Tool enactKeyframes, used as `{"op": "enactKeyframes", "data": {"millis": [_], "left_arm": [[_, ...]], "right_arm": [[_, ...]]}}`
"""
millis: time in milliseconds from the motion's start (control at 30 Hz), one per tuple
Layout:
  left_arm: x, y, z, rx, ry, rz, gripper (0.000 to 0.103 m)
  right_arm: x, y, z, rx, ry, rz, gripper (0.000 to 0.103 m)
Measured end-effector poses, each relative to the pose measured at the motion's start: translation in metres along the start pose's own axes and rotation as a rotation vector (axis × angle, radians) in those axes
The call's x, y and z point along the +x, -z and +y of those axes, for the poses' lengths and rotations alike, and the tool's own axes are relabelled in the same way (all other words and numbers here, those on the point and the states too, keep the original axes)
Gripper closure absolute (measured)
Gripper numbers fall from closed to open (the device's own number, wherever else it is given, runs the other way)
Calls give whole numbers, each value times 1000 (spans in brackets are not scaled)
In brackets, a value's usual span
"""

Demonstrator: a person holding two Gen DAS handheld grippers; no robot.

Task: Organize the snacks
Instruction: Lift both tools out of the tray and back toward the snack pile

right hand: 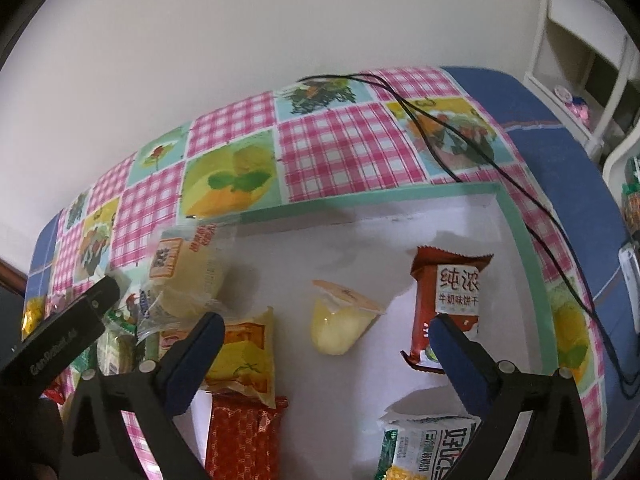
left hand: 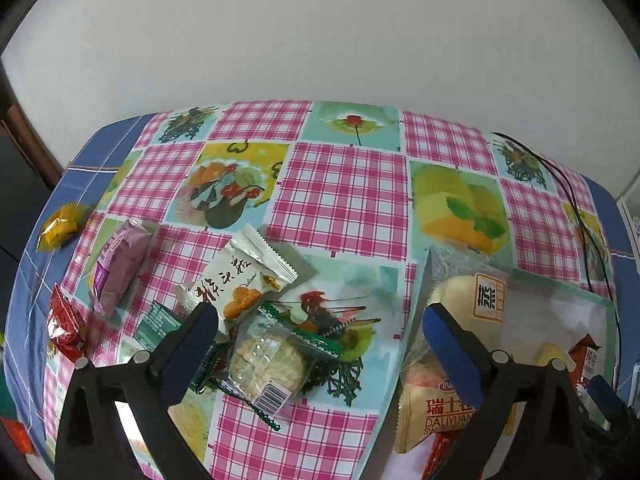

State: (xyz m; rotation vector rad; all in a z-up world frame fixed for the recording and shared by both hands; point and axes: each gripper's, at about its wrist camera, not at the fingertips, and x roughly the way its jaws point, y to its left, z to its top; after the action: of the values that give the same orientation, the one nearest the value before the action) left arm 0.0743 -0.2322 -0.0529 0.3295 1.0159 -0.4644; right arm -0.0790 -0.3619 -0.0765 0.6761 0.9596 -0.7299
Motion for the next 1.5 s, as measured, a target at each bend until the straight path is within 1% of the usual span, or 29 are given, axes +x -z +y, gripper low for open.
{"op": "enactKeyframes", "data": {"millis": [100, 200, 400, 500, 600, 733, 867, 967, 1067, 1133, 1267, 1367, 1500], "left_arm": [[-2, 2, 3, -6, -1, -3, 1], [-7, 4, 7, -17, 2, -6, 1], [-25, 8, 16, 0, -11, -41, 1], [-33, 11, 22, 0, -5, -54, 1], [-42, 16, 29, -4, 4, -79, 1], [-50, 24, 40, -19, 30, -80, 1], [-60, 34, 48, -7, 17, -90, 1], [-68, 39, 53, -1, 24, -93, 1], [-73, 46, 54, 25, -4, -100, 1], [-73, 50, 55, 34, -4, -88, 1], [-73, 60, 59, 14, 12, -56, 1], [-69, 68, 62, 15, 13, -19, 1], [-62, 78, 69, -5, 12, 38, 1]], "right_arm": [[-4, 2, 4, -18, 9, -16, 0], [-6, 3, 7, -25, 40, -5, 0], [-24, 12, 14, -63, 61, -54, 0], [-32, 16, 14, -42, 47, -70, 0], [-40, 22, 15, -23, 61, -89, 0], [-46, 32, 17, -12, 24, -84, 0], [-53, 44, 20, -13, 16, -86, 1], [-58, 53, 24, -21, 6, -85, 1], [-59, 62, 25, -28, 4, -74, 1], [-59, 69, 24, -27, -10, -61, 2], [-61, 81, 26, -33, -28, -44, 3], [-63, 89, 28, -29, -30, -41, 3], [-67, 98, 29, -9, -53, -34, 3]]}}
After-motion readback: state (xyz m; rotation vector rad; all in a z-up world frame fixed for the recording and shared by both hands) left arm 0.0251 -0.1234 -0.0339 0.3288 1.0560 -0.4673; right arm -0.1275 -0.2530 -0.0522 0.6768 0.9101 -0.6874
